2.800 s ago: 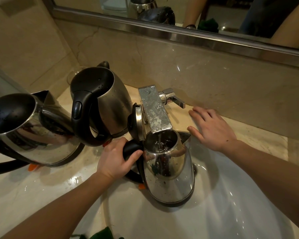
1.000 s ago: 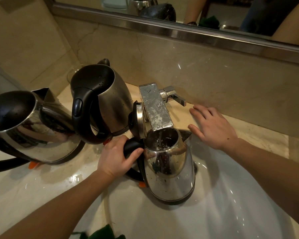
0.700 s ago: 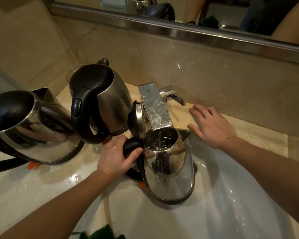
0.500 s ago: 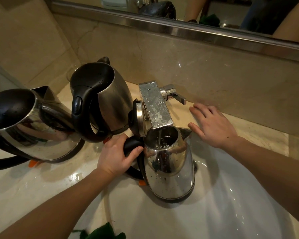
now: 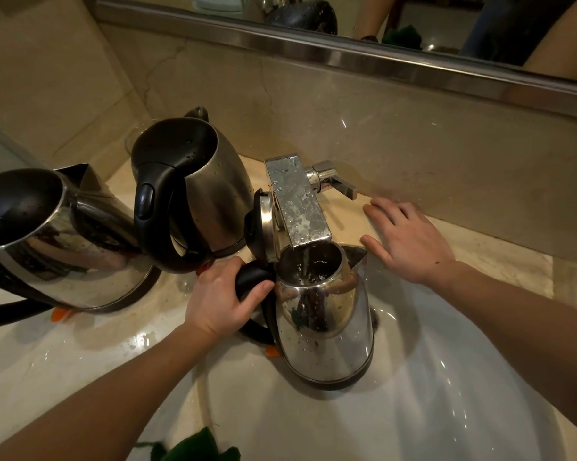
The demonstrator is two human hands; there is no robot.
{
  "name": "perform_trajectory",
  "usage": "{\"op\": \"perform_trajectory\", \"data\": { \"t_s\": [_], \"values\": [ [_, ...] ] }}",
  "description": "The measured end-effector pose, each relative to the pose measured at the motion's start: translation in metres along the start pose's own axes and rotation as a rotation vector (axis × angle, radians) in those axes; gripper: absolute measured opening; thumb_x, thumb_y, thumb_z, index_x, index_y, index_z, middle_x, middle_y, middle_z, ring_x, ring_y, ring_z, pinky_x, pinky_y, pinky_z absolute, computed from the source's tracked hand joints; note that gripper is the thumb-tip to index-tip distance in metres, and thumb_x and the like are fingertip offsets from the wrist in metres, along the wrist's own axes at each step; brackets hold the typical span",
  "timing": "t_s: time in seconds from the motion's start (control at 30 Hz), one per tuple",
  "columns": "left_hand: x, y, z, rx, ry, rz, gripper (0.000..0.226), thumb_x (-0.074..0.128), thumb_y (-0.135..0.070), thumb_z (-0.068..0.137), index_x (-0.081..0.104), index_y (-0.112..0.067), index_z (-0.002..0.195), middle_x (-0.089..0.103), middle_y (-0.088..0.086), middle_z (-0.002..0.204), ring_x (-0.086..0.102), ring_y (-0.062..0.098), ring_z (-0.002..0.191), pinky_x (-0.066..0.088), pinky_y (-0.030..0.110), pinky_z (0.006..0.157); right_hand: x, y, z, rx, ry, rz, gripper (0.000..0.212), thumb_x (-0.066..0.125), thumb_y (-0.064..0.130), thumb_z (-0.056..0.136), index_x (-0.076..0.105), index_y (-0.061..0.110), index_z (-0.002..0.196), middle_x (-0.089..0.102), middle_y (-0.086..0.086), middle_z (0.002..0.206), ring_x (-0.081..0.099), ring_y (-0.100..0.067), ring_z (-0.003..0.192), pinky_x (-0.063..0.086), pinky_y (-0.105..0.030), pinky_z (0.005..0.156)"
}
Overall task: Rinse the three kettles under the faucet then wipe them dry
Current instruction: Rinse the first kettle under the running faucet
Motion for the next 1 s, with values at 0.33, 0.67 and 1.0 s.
{"op": "perform_trajectory", "data": {
  "t_s": [0.33,0.67,1.0],
  "values": [
    [0.0012,0.0005,-0.0007,-0.008,0.013,0.003,0.079,0.024,-0.080,0.080,0.061,-0.013,0.096,0.062,0.003,0.083,0.057,0.020,0.076,0.048,0.034,0.067,-0.0005,0.0000,0.0000,0.000,0.000,0.011,0.065,0.022,0.059,0.098,0.031,0.020,0.150,0.033,-0.001,0.153,0.034,-0.025,0.129,0.031,-0.039,0.109],
    [0.0019,0.0009,-0.0004,-0.011,0.025,0.009,0.082,0.020,-0.083,0.080,0.061,-0.013,0.096,0.062,0.003,0.084,0.057,0.020,0.077,0.047,0.032,0.067,0.0009,-0.0010,0.0007,0.006,0.003,0.009,0.067,0.017,0.060,0.098,0.032,0.019,0.149,0.035,-0.002,0.152,0.036,-0.026,0.128,0.033,-0.040,0.108],
    [0.0000,0.0001,0.0000,-0.005,0.005,0.000,0.079,0.024,-0.080,0.081,0.062,-0.012,0.092,0.061,0.003,0.079,0.057,0.021,0.073,0.048,0.035,0.065,0.0011,-0.0015,0.0004,0.011,0.005,0.004,0.065,0.020,0.058,0.099,0.036,0.018,0.147,0.037,-0.003,0.150,0.039,-0.027,0.124,0.032,-0.040,0.107]
  ]
}}
Point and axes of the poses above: each hand's wrist, its own z-axis towards the middle knuckle, its own x-axis out of the palm, y = z × x, the point moved 10 cm from there along z, towards the middle knuckle
